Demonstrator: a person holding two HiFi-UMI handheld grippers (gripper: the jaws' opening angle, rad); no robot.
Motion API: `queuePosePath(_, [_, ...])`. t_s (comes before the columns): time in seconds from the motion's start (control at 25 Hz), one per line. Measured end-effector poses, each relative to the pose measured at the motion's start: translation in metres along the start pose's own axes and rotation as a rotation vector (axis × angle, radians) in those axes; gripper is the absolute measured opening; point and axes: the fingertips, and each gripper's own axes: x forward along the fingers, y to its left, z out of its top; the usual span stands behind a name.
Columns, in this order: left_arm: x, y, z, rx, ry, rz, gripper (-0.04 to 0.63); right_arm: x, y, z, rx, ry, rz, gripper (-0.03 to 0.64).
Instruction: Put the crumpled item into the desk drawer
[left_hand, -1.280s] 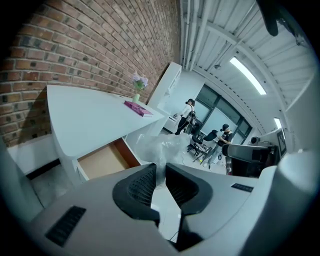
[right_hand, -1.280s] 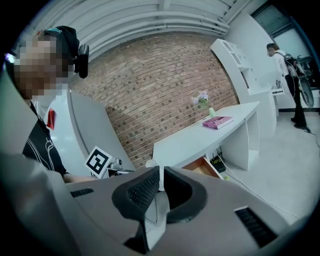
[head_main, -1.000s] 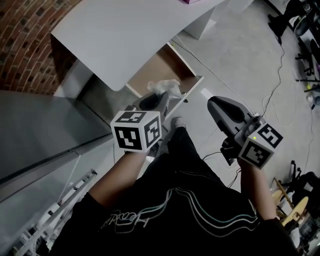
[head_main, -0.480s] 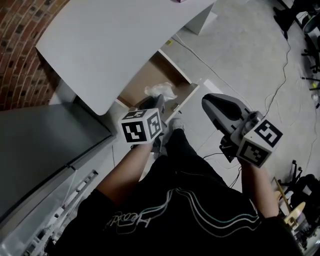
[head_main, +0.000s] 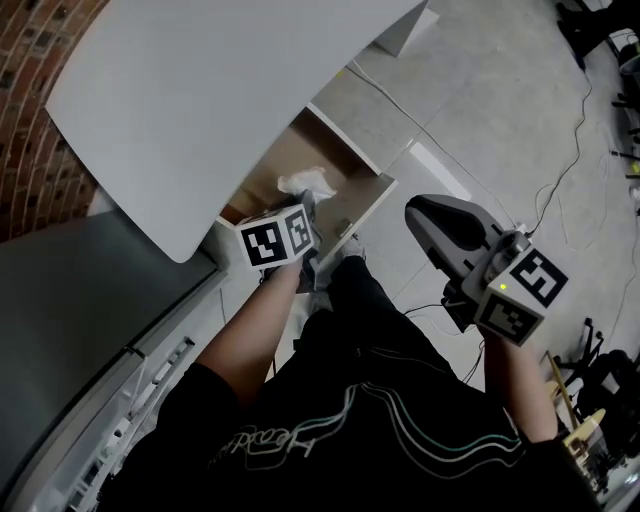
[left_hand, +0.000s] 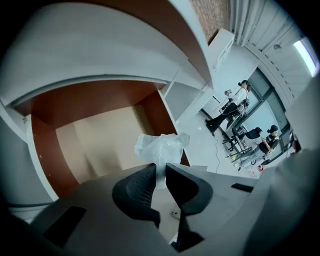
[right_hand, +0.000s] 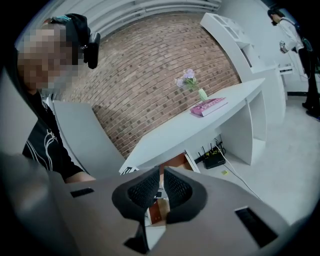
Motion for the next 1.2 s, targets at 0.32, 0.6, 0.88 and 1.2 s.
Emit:
queuePosePath(0.32, [0.057, 0.039, -0.023, -0.061, 0.079, 0.074, 0.069, 0.014, -0.038, -0.024, 0.035, 0.028, -0.008, 0.055])
queuePosePath(0.6, [0.089, 0.057, -0.028, -0.067, 0.105, 0.084, 0.069, 0.023, -0.057, -0.044, 0.137, 0.061, -0.024, 0.055])
queuePosePath(0.88, [0.106, 0.074, -0.030, -0.070, 0.103, 0.119, 0.074, 0.029, -0.070, -0.057, 0.104, 0.085, -0.016, 0.055])
queuePosePath(1.2, [0.109, 0.078, -0.027, -0.118, 0.095, 0.104, 0.196, 0.033, -0.071, -0.051, 0.116, 0.072, -0.005, 0.055])
